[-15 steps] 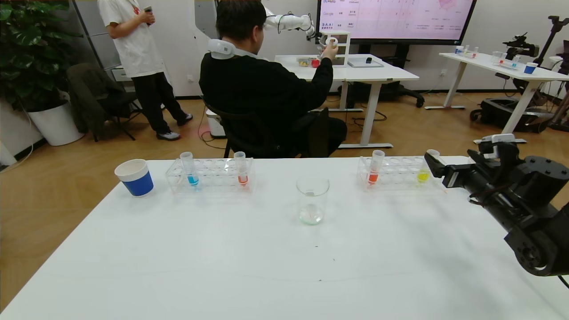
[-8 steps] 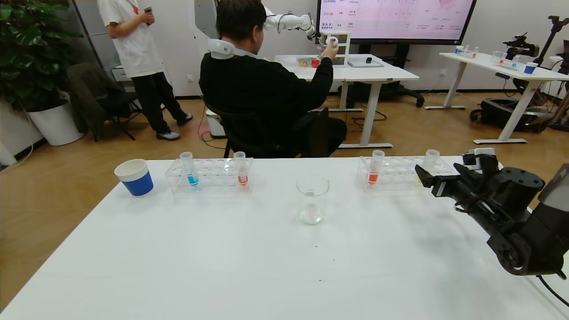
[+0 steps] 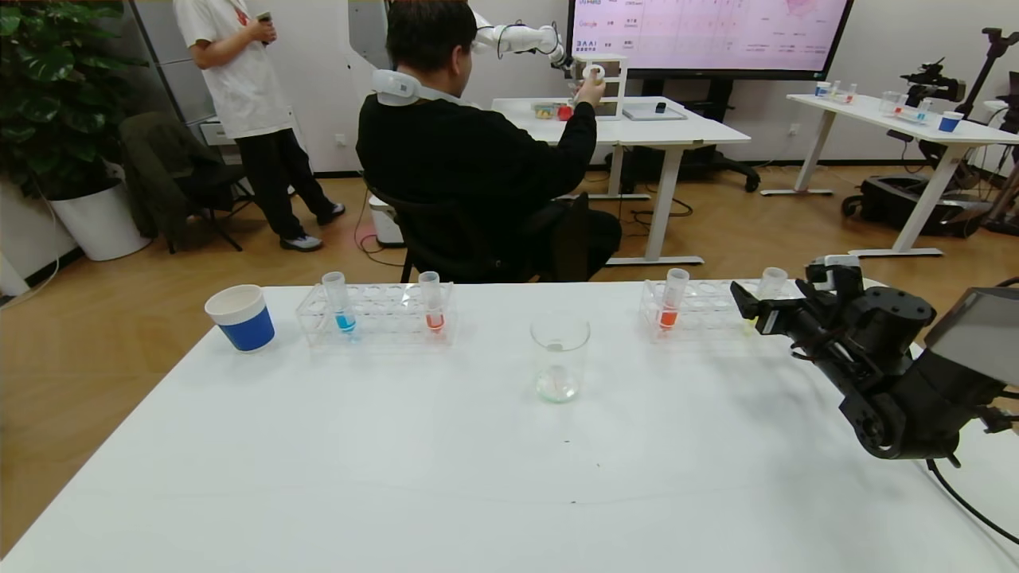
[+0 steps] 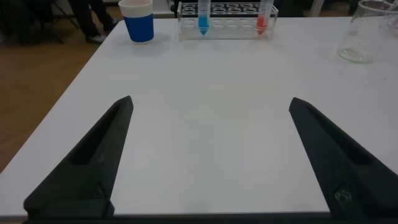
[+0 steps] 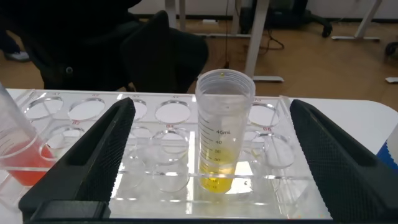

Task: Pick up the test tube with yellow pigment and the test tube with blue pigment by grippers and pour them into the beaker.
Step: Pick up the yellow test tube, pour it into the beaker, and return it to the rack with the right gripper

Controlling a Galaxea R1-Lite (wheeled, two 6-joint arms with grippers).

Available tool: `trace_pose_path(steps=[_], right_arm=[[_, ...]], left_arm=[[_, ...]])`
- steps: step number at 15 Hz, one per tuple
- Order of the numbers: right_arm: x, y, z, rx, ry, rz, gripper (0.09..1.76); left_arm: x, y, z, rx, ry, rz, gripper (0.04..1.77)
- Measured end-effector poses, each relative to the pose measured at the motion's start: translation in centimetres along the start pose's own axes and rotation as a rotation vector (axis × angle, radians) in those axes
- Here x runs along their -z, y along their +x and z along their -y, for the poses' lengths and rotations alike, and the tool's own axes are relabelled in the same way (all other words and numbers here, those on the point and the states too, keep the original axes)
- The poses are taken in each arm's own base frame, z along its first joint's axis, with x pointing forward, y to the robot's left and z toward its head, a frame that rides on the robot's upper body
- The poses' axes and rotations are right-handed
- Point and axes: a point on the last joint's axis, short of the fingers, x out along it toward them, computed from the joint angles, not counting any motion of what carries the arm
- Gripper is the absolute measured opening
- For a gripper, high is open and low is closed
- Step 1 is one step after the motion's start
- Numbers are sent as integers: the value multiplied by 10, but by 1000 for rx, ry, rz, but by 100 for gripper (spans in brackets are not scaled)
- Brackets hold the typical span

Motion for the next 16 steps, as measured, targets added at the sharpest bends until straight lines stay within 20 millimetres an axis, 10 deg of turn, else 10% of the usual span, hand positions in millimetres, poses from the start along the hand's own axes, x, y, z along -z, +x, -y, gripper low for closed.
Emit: trace_pose_path(steps=[8, 12, 16], right_arm=[[2, 20, 2, -1, -1, 19, 168], [2, 21, 3, 2, -2, 20, 40], [2, 19, 3, 3, -2, 19, 50]], left_arm=[[0, 0, 0, 0, 0, 0, 175], [0, 0, 0, 0, 0, 0, 175], [0, 0, 0, 0, 0, 0, 175]])
